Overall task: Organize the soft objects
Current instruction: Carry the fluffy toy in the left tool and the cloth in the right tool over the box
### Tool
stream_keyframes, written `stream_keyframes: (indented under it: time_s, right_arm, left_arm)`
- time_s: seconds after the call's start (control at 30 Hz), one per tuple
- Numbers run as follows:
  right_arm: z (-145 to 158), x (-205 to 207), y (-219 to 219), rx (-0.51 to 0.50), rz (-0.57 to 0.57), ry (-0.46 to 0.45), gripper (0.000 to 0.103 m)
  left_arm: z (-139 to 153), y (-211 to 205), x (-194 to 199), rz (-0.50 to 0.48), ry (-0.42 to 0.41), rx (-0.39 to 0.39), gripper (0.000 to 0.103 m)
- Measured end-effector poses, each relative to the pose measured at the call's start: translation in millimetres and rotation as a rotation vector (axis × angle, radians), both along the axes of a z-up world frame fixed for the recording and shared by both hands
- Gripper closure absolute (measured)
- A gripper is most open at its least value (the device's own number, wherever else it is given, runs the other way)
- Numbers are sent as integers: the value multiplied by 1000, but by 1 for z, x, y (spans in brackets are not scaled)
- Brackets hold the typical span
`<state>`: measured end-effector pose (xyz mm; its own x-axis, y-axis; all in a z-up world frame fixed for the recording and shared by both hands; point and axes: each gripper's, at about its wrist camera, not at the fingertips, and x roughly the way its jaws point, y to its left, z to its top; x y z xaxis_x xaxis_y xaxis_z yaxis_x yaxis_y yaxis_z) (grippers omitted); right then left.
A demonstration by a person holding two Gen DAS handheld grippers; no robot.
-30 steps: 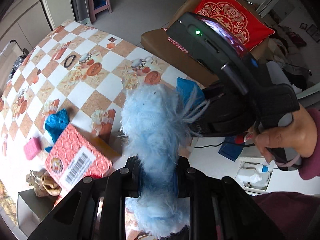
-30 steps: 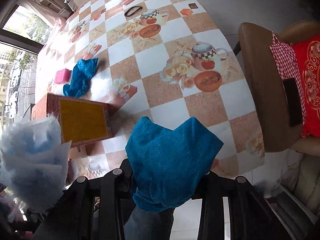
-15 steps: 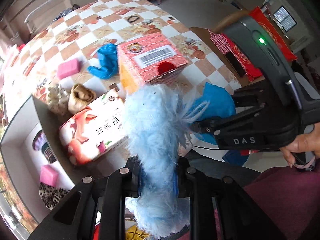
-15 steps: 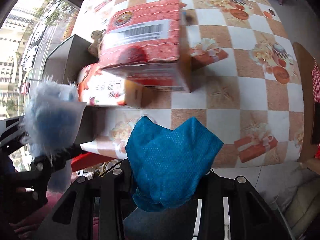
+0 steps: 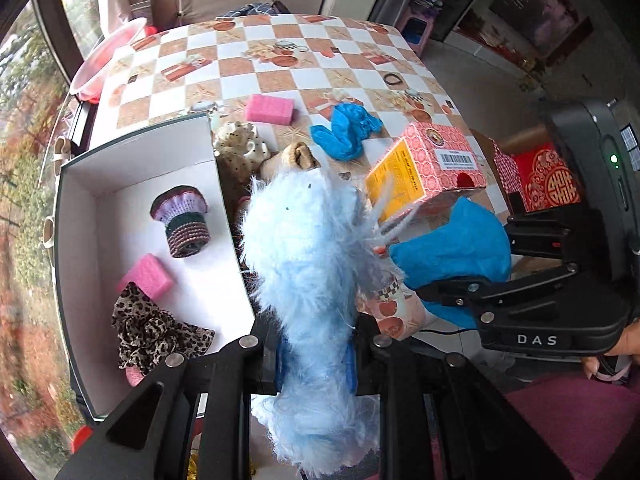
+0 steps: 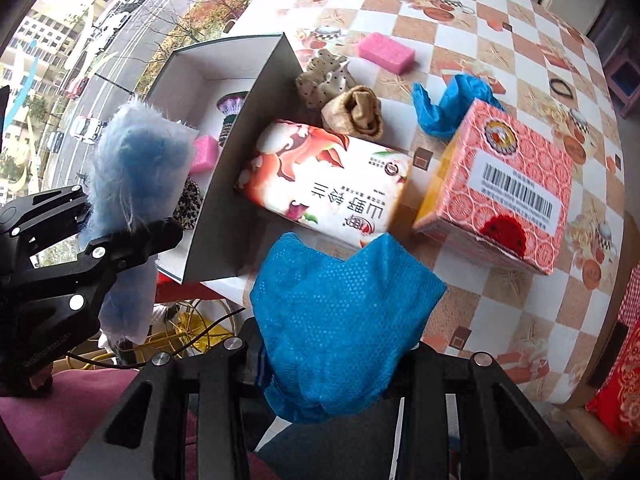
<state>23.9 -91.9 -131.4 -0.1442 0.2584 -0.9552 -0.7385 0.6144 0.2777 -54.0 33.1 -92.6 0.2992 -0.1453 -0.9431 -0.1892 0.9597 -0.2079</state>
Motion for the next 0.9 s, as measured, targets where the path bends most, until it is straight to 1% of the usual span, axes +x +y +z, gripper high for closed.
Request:
stream_keyframes:
  time_s: [0.23,0.6,0.9]
  right_arm:
    - [12,-3,34,22,59,-21,65]
    - [17,-14,71,25,148,-27,65]
    - [20,-22,104,30,224,-19,65]
  left_arm:
    - [0,25,-14,90,-16,-6,80]
    - [0,51,-31,204,-30,9,80]
    - [-10,75,-50,320,-9,31,79]
